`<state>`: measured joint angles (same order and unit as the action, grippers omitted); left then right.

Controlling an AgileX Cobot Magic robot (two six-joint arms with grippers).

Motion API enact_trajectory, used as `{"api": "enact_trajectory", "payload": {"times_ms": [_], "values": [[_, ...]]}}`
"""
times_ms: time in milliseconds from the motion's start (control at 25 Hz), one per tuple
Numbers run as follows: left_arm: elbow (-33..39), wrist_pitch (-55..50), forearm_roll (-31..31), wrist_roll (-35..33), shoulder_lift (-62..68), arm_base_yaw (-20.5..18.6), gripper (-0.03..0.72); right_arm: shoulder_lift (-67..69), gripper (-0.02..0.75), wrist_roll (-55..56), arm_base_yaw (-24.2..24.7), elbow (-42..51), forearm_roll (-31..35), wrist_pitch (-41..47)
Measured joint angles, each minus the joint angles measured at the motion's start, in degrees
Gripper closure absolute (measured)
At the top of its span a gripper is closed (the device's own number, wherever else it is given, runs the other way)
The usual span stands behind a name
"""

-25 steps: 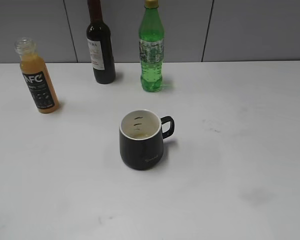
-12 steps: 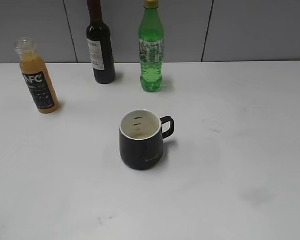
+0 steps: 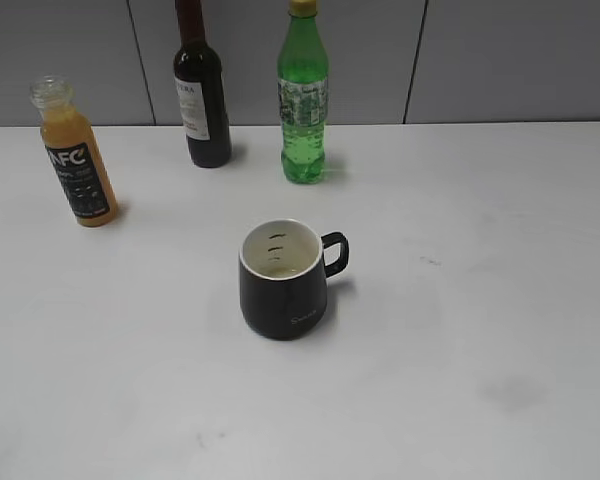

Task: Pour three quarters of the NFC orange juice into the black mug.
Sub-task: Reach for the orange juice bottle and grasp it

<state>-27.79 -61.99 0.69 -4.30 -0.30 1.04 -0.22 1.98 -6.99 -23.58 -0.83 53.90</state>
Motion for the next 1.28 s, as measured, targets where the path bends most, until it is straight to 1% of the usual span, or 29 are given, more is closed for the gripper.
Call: {"api": "enact_trajectory", "payload": {"times_ms": [80, 1280], "values": [[0.0, 0.0, 0.0, 0.0, 0.0, 0.0, 0.454, 0.0, 0.153, 0.0, 0.8, 0.0, 0.0, 0.0], [0.0, 0.0, 0.0, 0.0, 0.0, 0.0, 0.454, 0.0, 0.153, 0.0, 0.9, 0.0, 0.3, 0.1]]}}
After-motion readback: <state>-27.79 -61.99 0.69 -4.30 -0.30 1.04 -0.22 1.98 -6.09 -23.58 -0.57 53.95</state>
